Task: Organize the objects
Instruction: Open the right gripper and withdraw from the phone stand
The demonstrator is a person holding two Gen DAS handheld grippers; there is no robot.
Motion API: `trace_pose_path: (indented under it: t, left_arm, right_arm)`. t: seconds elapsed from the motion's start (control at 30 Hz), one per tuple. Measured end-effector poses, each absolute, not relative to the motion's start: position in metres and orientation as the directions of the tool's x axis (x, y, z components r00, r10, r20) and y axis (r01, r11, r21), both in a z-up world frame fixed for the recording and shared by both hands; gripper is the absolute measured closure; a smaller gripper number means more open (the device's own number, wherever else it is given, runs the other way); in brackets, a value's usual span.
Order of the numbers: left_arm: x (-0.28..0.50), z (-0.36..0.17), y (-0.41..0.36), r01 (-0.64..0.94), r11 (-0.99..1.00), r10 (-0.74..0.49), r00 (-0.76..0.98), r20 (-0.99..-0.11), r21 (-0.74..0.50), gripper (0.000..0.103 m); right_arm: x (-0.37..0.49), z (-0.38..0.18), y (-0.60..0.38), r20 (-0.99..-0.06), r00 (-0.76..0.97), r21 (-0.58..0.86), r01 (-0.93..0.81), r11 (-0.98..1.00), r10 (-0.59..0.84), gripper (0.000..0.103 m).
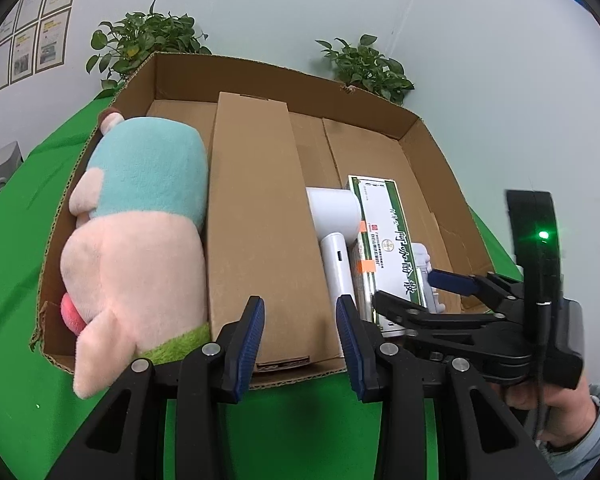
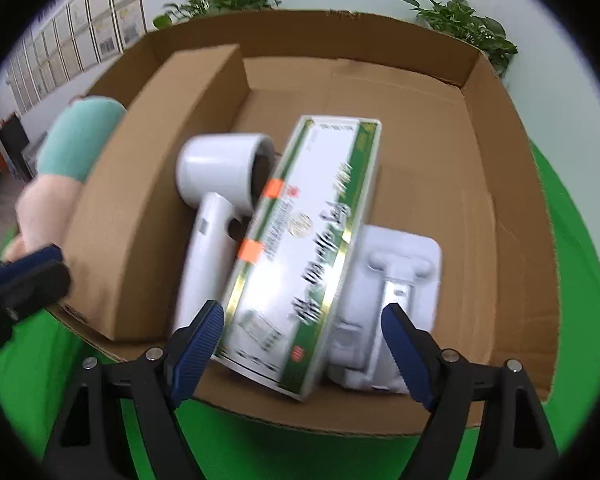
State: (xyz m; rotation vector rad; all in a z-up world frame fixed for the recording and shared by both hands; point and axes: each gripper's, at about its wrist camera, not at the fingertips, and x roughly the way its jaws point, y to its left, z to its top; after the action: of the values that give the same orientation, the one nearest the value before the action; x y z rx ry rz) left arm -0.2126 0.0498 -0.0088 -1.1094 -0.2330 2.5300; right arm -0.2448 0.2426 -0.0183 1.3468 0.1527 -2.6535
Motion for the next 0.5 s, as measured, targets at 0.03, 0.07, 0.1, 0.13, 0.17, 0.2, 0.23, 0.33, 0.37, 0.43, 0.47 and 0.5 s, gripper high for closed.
trace_pose_path:
  t: [0.03, 0.07, 0.1, 0.13, 0.17, 0.2, 0.23, 0.33, 0.37, 0.43, 0.47, 0.5]
  left_arm:
    - [-0.213, -0.009, 0.051, -0.265, -0.919, 0.394, -0.622, -0.677, -0.291, 0.067]
    - [-0.213, -0.009, 0.051, -0.264, -0.92, 0.391, -0.621, -0.68, -0.289, 0.067]
    - [-0.212, -0.009, 0.051, -0.264, -0.92, 0.392, -0.62, -0.68, -0.289, 0.067]
    - [-0.212, -0.009, 0.051, -0.265, -0.92, 0.393, -0.62, -0.68, -0.29, 0.067]
    - [-0.212, -0.01, 0.051, -0.265, -0.919, 0.393, -0.619, -0.68, -0.291, 0.067]
    - [-0.212, -0.011, 0.052, -0.266, -0.919, 0.394, -0.617, -0.681, -0.291, 0.066]
    - [-0.213, -0.012, 0.052, -0.266, -0.92, 0.393, -0.615, -0.683, -0.289, 0.066]
    - [-0.214, -0.014, 0.052, -0.261, -0.921, 0.389, -0.611, -0.689, -0.289, 0.066]
    - [-0.214, -0.014, 0.052, -0.262, -0.92, 0.391, -0.611, -0.689, -0.29, 0.066]
    - [-0.213, -0.013, 0.052, -0.266, -0.922, 0.387, -0.616, -0.685, -0.282, 0.066]
    - [-0.213, -0.012, 0.053, -0.267, -0.922, 0.386, -0.62, -0.683, -0.279, 0.066]
    - [-0.214, -0.012, 0.053, -0.27, -0.922, 0.387, -0.623, -0.68, -0.277, 0.066]
  right_arm:
    - [-0.247, -0.02, 0.241, -0.807, -0.584, -0.025, 0.19, -0.981, -0.092, 0.022]
    - [-0.251, -0.022, 0.239, -0.808, -0.584, -0.034, 0.179, -0.983, -0.078, 0.022]
    - [-0.249, -0.025, 0.241, -0.809, -0.583, -0.031, 0.17, -0.985, -0.075, 0.022]
    - [-0.25, -0.026, 0.239, -0.811, -0.58, -0.026, 0.165, -0.986, -0.076, 0.023]
    - [-0.248, -0.03, 0.236, -0.814, -0.576, -0.025, 0.165, -0.986, -0.076, 0.024]
    - [-0.248, -0.033, 0.236, -0.815, -0.574, -0.025, 0.169, -0.985, -0.077, 0.025]
    - [-0.247, -0.034, 0.236, -0.812, -0.577, -0.018, 0.175, -0.984, -0.088, 0.028]
    - [-0.246, -0.034, 0.237, -0.804, -0.584, -0.006, 0.197, -0.98, -0.112, 0.032]
    - [-0.245, -0.034, 0.238, -0.802, -0.585, -0.003, 0.204, -0.979, -0.119, 0.033]
    - [-0.244, -0.035, 0.24, -0.802, -0.581, 0.001, 0.233, -0.973, -0.14, 0.033]
    - [-0.244, -0.035, 0.241, -0.802, -0.577, -0.001, 0.258, -0.966, -0.154, 0.033]
    - [-0.244, -0.035, 0.242, -0.804, -0.572, 0.002, 0.273, -0.962, -0.164, 0.033]
